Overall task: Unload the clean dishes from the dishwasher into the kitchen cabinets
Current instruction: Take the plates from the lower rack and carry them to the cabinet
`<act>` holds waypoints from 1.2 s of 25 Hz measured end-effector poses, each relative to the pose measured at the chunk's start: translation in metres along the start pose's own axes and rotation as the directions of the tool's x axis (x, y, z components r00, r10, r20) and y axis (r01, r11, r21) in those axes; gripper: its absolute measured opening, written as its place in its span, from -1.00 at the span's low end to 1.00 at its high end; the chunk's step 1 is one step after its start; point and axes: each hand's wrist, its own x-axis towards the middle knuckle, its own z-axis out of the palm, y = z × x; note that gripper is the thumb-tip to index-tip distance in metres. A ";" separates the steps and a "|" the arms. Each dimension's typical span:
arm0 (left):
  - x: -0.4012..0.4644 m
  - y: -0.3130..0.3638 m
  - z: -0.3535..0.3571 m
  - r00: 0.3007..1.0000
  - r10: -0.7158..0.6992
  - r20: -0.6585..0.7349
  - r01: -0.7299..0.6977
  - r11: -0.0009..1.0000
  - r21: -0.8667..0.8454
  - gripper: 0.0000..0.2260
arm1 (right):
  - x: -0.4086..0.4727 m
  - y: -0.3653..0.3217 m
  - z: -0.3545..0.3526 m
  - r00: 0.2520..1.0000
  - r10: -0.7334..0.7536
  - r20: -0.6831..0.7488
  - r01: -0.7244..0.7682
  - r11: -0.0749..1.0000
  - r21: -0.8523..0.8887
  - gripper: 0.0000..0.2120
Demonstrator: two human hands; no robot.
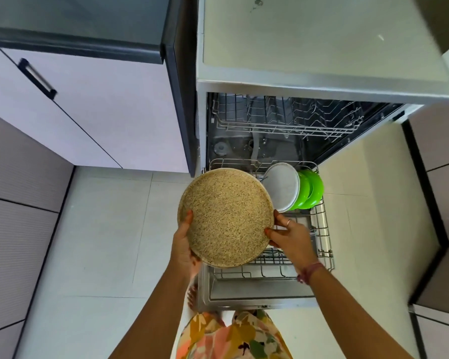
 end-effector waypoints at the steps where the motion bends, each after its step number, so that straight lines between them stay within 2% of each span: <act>1: 0.001 -0.003 -0.004 1.000 0.000 -0.016 -0.001 1.000 -0.007 -0.63 | 0.000 0.003 0.002 1.000 0.005 0.009 -0.005 1.000 0.012 -0.45; 3: 0.007 -0.008 -0.014 0.999 0.019 -0.029 -0.020 0.999 -0.039 -0.73 | 0.007 0.010 0.005 0.998 0.016 0.054 -0.021 0.995 0.102 -0.51; 4: 0.012 -0.011 -0.020 0.998 0.031 -0.046 -0.033 0.998 -0.053 -0.77 | 0.016 0.014 0.006 0.998 0.034 0.058 -0.042 0.989 0.144 -0.60; 6: 0.029 -0.016 -0.034 0.995 0.040 -0.095 -0.048 0.996 -0.079 -0.78 | 0.050 0.026 0.007 0.984 0.176 0.006 -0.169 0.937 0.307 -0.76; 7: 0.038 -0.019 -0.041 0.993 0.041 -0.111 -0.050 0.995 -0.083 -0.77 | 0.073 0.034 0.007 0.954 0.301 0.005 -0.268 0.844 0.465 -0.78; 8: 0.051 -0.024 -0.048 0.991 0.040 -0.131 -0.051 0.995 -0.085 -0.75 | 0.099 0.045 0.009 0.909 0.413 0.051 -0.353 0.701 0.620 -0.79; 10: 0.077 -0.037 -0.064 0.984 0.049 -0.171 -0.064 0.994 -0.083 -0.71 | 0.151 0.075 0.020 0.836 0.522 0.169 -0.432 0.435 0.790 -0.78; 12: 0.103 -0.054 -0.077 0.979 0.051 -0.195 -0.071 0.993 -0.096 -0.68 | 0.201 0.108 0.037 0.807 0.551 0.214 -0.426 0.289 0.857 -0.63; 13: 0.114 -0.063 -0.084 0.977 0.051 -0.205 -0.075 0.991 -0.109 -0.67 | 0.221 0.121 0.046 0.803 0.557 0.212 -0.405 0.250 0.879 -0.57; 15: 0.128 -0.077 -0.091 0.975 0.078 -0.208 -0.107 0.985 -0.134 -0.66 | 0.251 0.135 0.058 0.812 0.555 0.181 -0.361 0.235 0.903 -0.55; 19: 0.133 -0.099 -0.101 0.972 0.110 -0.208 -0.145 0.976 -0.165 -0.64 | 0.277 0.146 0.058 0.804 0.575 0.153 -0.333 0.222 0.916 -0.62; 22: 0.114 -0.098 -0.101 0.976 0.093 -0.198 -0.128 0.977 -0.171 -0.63 | 0.248 0.132 0.038 0.799 0.569 0.197 -0.361 0.189 0.913 -0.66; 25: 0.093 -0.089 -0.084 0.981 0.076 -0.178 -0.108 0.978 -0.176 -0.62 | 0.184 0.106 0.008 0.811 0.504 0.297 -0.455 0.224 0.862 -0.80; 27: 0.076 -0.081 -0.061 0.987 0.067 -0.149 -0.096 0.976 -0.196 -0.62 | 0.135 0.079 -0.013 0.816 0.471 0.335 -0.511 0.317 0.799 -0.85; 28: 0.068 -0.077 -0.049 0.988 0.069 -0.137 -0.096 0.974 -0.206 -0.63 | 0.113 0.064 -0.023 0.828 0.459 0.322 -0.518 0.408 0.752 -0.87; 30: 0.056 -0.070 -0.025 0.991 0.075 -0.108 -0.098 0.969 -0.226 -0.64 | 0.080 0.038 -0.038 0.901 0.364 0.235 -0.422 0.613 0.668 -0.88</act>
